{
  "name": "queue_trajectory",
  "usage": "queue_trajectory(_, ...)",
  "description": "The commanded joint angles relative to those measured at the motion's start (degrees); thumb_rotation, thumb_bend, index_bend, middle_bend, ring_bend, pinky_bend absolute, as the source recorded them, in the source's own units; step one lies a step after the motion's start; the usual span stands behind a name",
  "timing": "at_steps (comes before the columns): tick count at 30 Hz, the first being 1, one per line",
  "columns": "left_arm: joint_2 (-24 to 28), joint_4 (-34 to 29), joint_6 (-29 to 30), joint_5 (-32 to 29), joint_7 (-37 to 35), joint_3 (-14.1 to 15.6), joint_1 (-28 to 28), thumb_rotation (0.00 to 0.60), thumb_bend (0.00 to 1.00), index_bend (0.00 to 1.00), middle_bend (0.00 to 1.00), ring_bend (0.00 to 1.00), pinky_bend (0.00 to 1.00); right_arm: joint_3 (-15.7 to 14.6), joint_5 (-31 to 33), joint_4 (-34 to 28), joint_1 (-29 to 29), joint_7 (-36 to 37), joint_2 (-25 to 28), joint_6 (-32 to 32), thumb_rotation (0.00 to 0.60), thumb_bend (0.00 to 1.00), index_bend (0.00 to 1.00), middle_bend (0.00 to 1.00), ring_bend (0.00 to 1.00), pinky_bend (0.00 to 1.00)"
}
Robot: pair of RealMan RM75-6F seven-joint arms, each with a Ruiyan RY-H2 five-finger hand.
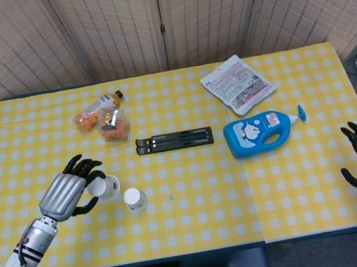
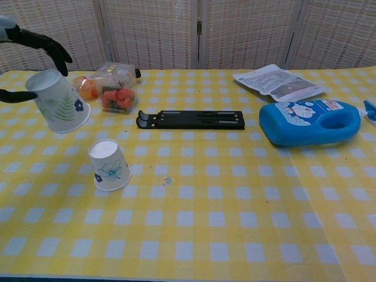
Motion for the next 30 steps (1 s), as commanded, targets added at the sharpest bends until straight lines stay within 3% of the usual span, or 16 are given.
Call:
queue_trajectory(1, -1.7, 1.9, -0.6, -1.4, 2.5, 1.3, 0.8, 0.6, 0.48, 0.4, 0.2, 0.15, 0.06, 0.0, -0.1, -0.1, 0.0, 0.0, 0.1, 0.0, 0.6, 0.35, 0.0, 0.07, 0.17, 0.09)
queue_trajectory(12, -8.8, 7.3, -2.0, -3.4, 4.7, 3.7, 2.3, 0.6, 0.48, 0.4, 0.2, 0.15, 0.06, -0.3, -0.4, -0.9, -0.2, -0.5, 0.3, 0.3, 0.6, 0.35, 0.0, 0.07, 0.17, 0.09)
queue_trajectory(30, -15.9, 12.0, -2.0, -3.8, 7.1, 3.3, 2.0, 0.6, 0.48, 0.4, 0.2, 0.15, 0.06, -0.4, -0.4, -1.2, -0.3, -0.5, 0.5, 0.4, 0.6, 0.35, 0.0, 0.07, 0.17, 0.09)
